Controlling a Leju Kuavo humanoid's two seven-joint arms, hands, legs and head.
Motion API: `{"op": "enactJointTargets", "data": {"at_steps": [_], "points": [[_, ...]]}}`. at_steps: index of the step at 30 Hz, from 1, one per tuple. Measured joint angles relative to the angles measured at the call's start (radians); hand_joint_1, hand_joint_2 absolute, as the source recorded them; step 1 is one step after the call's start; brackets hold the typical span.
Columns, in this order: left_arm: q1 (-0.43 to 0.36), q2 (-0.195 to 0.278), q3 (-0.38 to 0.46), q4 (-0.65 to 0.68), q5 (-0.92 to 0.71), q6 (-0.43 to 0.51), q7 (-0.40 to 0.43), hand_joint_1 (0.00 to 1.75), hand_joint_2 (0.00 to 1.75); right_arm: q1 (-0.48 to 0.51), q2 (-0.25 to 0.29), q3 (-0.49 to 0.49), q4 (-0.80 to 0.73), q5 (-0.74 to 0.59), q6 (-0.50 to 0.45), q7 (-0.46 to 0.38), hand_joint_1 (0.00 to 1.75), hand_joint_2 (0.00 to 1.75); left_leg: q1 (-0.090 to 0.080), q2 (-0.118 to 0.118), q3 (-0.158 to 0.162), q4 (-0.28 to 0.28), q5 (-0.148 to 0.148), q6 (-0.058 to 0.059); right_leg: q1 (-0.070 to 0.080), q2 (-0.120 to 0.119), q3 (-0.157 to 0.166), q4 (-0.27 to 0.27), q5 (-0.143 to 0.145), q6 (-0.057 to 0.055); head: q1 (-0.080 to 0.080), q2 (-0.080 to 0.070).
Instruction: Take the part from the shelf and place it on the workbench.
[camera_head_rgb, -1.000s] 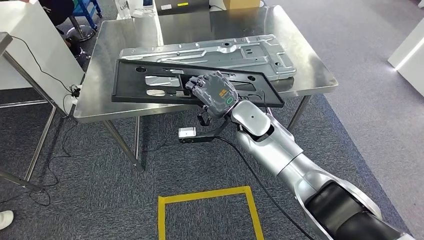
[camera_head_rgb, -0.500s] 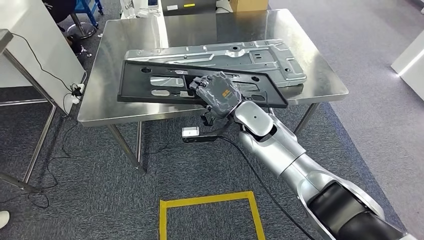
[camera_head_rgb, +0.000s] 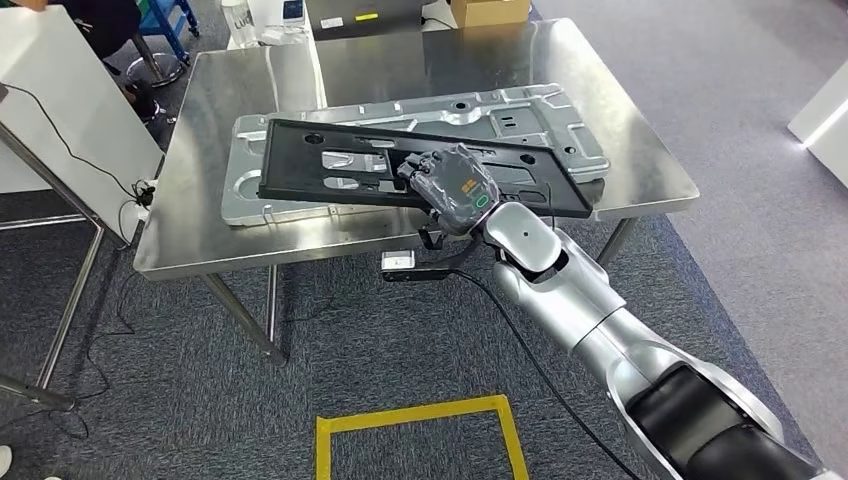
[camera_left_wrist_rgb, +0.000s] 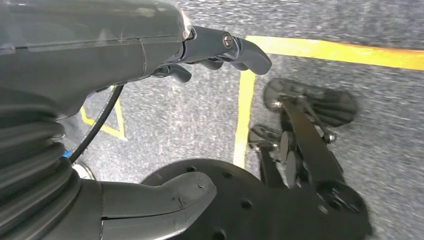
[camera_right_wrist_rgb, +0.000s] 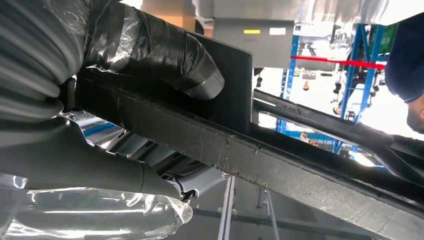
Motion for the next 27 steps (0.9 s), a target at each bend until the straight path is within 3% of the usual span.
{"op": "enactJointTargets", "data": {"at_steps": [4,6,8,10,11,12,14,16,19,20,22,24,26,27], "points": [[-0.001,-0.001,0.000,0.000,0.002,0.002,0.001,0.00,1.75,0.002,-0.008,0.000,0.000,0.000,-0.001,-0.004,1.75,1.75,-0.003,0.001,0.034,-0.053,-0.016,0.026,0.002,0.001,0.008,0.007,-0.005,0.022,0.000,0.000],[0.000,-0.002,0.001,0.000,0.004,0.003,0.002,0.00,1.75,0.001,-0.009,0.000,0.000,0.000,-0.001,-0.004,1.75,1.75,0.000,0.001,0.055,-0.062,-0.023,0.039,0.000,-0.001,-0.013,0.060,-0.022,0.030,0.001,0.000],[0.000,-0.002,0.004,0.000,0.005,0.003,0.003,0.00,1.75,0.001,-0.009,0.001,0.000,0.001,0.000,-0.005,1.75,1.75,0.001,0.002,0.072,-0.065,-0.035,0.048,-0.003,-0.002,-0.088,0.179,-0.065,0.036,0.000,0.000],[-0.002,-0.002,0.006,0.000,0.007,0.003,0.004,0.00,1.75,0.008,-0.009,0.004,0.000,0.004,0.002,-0.005,1.75,1.75,0.002,0.000,0.090,-0.065,-0.052,0.050,-0.007,-0.003,-0.169,0.279,-0.096,0.040,0.000,0.000],[-0.001,-0.002,0.006,0.000,0.008,0.003,0.005,0.00,1.75,0.012,-0.009,0.006,0.000,0.005,0.003,-0.005,1.75,1.75,0.002,-0.001,0.102,-0.065,-0.062,0.049,-0.009,-0.003,-0.190,0.283,-0.089,0.042,0.001,0.000],[-0.001,-0.002,0.007,0.000,0.008,0.003,0.006,0.00,1.75,0.014,-0.009,0.008,0.001,0.006,0.003,-0.005,1.75,1.75,0.002,-0.003,0.117,-0.065,-0.074,0.047,-0.011,-0.004,-0.192,0.250,-0.061,0.043,0.001,0.000],[0.002,-0.002,0.008,0.000,0.008,0.003,0.007,0.00,1.75,0.016,-0.009,0.011,0.001,0.008,0.004,-0.004,1.75,1.75,0.002,-0.005,0.149,-0.063,-0.101,0.038,-0.013,-0.007,-0.170,0.122,0.043,0.043,0.001,0.000],[0.002,-0.002,0.009,0.000,0.007,0.003,0.008,0.00,1.75,0.018,-0.008,0.014,0.004,0.010,0.006,0.000,1.75,1.75,0.000,-0.005,0.164,-0.063,-0.124,0.024,-0.009,-0.009,-0.152,0.035,0.111,0.034,0.001,0.000],[-0.003,-0.002,0.013,-0.001,0.004,0.002,0.007,0.00,1.75,0.023,-0.006,0.018,0.005,0.014,0.009,0.003,1.75,1.75,0.001,-0.004,0.169,-0.051,-0.130,0.006,-0.005,-0.006,-0.139,0.020,0.105,0.010,0.000,0.000],[-0.004,-0.002,0.013,-0.002,0.003,0.001,0.006,0.00,1.75,0.023,-0.005,0.018,0.005,0.014,0.010,0.004,1.75,1.75,0.002,-0.003,0.158,-0.021,-0.122,0.002,-0.006,-0.005,-0.130,0.016,0.099,0.002,0.000,0.000],[-0.005,-0.001,0.014,-0.003,0.001,-0.002,0.005,0.00,1.75,0.023,-0.003,0.018,0.005,0.014,0.013,0.005,1.75,1.75,0.004,-0.001,0.092,0.091,-0.120,-0.006,-0.010,-0.004,-0.107,0.007,0.087,-0.008,0.000,0.000],[-0.004,-0.001,0.015,-0.003,-0.002,-0.003,0.004,0.00,1.75,0.026,0.000,0.020,0.005,0.014,0.019,0.005,1.75,1.75,0.005,-0.001,0.004,0.209,-0.168,-0.014,-0.009,-0.003,-0.083,0.003,0.069,-0.012,0.000,0.000],[-0.002,-0.001,0.015,-0.003,-0.006,-0.003,0.005,0.00,1.75,0.031,0.002,0.023,0.005,0.014,0.024,0.005,1.75,1.75,0.005,-0.001,-0.049,0.236,-0.218,-0.014,-0.007,-0.002,-0.053,0.002,0.046,-0.012,0.000,0.000],[-0.001,-0.001,0.016,-0.003,-0.008,-0.003,0.005,0.00,1.75,0.032,0.002,0.025,0.005,0.014,0.025,0.006,1.75,1.75,0.005,-0.001,-0.055,0.208,-0.211,-0.011,-0.006,-0.002,-0.037,0.002,0.035,-0.012,0.000,0.000]]}}
